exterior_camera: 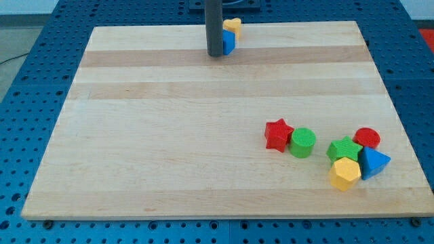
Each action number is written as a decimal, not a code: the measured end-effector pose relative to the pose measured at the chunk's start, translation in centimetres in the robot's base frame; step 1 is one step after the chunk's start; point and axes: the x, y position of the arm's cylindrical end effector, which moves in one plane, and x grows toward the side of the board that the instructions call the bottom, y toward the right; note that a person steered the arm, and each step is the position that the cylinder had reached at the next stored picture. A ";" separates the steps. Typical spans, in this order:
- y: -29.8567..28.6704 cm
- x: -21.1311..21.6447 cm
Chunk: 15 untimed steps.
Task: Move red star into the yellow heart and blue cube
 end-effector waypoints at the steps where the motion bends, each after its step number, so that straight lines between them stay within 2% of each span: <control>1: -0.9 -1.8; 2: -1.1 -1.0; 3: 1.9 5.0; 4: 3.2 13.0; 5: 0.9 19.6; 6: 6.4 25.4; 7: 9.9 27.6; 8: 11.5 25.7; 10: 8.0 20.3; 13: 13.3 15.2; 15: 13.2 8.7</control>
